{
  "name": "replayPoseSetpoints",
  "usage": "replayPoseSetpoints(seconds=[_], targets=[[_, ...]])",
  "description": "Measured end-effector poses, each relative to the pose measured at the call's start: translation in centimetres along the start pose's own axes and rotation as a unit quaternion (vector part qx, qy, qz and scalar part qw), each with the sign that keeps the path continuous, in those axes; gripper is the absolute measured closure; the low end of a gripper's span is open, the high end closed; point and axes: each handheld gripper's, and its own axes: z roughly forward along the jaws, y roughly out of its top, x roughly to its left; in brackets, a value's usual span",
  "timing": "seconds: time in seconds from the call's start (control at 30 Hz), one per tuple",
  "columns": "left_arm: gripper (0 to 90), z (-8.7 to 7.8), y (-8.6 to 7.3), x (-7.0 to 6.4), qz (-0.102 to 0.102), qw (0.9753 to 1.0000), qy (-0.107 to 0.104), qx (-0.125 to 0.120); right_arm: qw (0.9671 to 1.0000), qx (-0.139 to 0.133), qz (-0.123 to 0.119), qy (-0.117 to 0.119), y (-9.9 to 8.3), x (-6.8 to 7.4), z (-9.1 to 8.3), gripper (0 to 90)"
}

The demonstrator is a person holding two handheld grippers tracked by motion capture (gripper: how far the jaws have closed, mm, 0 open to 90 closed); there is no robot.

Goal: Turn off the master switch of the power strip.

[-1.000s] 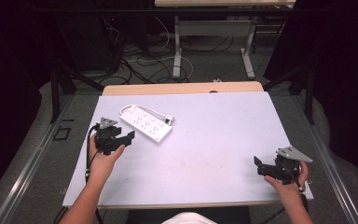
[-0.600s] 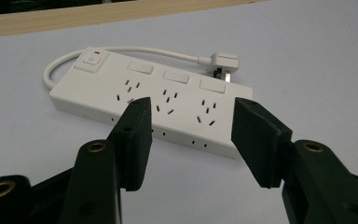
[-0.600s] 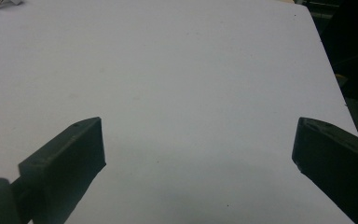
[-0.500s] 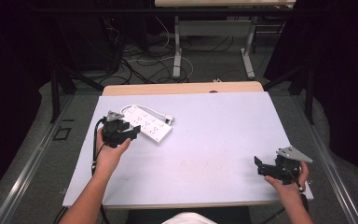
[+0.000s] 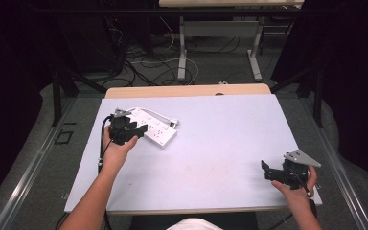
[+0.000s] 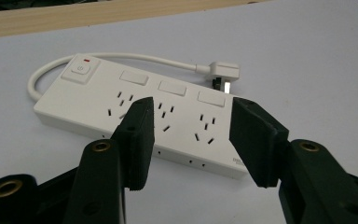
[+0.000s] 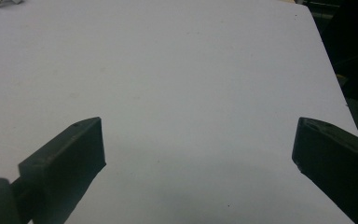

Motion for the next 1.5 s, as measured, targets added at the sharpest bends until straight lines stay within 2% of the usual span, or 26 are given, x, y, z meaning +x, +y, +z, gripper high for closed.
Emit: replayPoseSetpoints(seconds=[0.07,0.17,0.23,0.3,0.5,0.7,0.9,1.13,1.27,1.33,1.4,1.43,1.47,1.5], targets=[[52.3,0.2,0.3,-0.1,0.009,1.0,0.002,0.002,1.0,0.001,0.0,0.0,0.0,0.0,0.0,1.8],[53.5,0.4,0.7,-0.3,0.01,0.9999,0.001,0.006,1.0,0.0,-0.001,-0.001,0.0,0.0,0.0,1.8],[54.8,0.6,1.0,-0.5,0.004,1.0,0.0,0.007,1.0,-0.004,0.0,0.0,0.0,0.0,0.1,1.8],[55.7,0.8,1.3,-0.5,0.002,1.0,-0.002,0.008,1.0,0.004,0.001,-0.001,0.0,0.1,0.0,1.8],[60.1,1.1,2.2,-0.4,-0.005,1.0,0.0,0.006,1.0,-0.006,0.003,-0.002,-0.1,0.1,0.3,1.8],[64.7,1.6,3.0,-0.1,-0.017,0.9998,0.0,0.012,1.0,-0.002,-0.002,0.003,-0.1,0.2,0.3,1.8],[67.7,1.9,3.6,0.4,-0.016,0.9998,0.005,0.013,1.0,-0.001,0.0,0.003,-0.1,0.2,0.3,1.8],[71.5,2.2,4.6,1.3,-0.024,0.9995,0.01,0.019,1.0,0.006,0.002,0.0,-0.1,0.1,0.4,1.8],[75.4,2.5,5.1,1.9,-0.024,0.9992,0.016,0.027,1.0,-0.002,-0.001,-0.002,-0.1,0.1,0.6,1.8],[77.8,2.6,5.3,2.1,-0.028,0.9989,0.015,0.035,1.0,0.007,0.003,-0.002,-0.1,0.3,0.5,1.8],[77.9,2.9,5.5,2.2,-0.031,0.9987,0.015,0.038,1.0,-0.001,0.001,-0.004,-0.2,0.3,0.6,1.8],[79.8,2.9,5.6,2.3,-0.028,0.9984,0.017,0.047,1.0,0.007,-0.003,-0.003,-0.1,0.2,0.4,1.8],[79.8,3.1,5.7,2.3,-0.035,0.9984,0.017,0.041,1.0,0.007,-0.003,-0.003,-0.1,0.2,0.4,1.8],[82.3,3.1,5.8,2.4,-0.033,0.9983,0.017,0.045,1.0,0.008,0.001,-0.002,-0.1,0.3,0.4,1.8]])
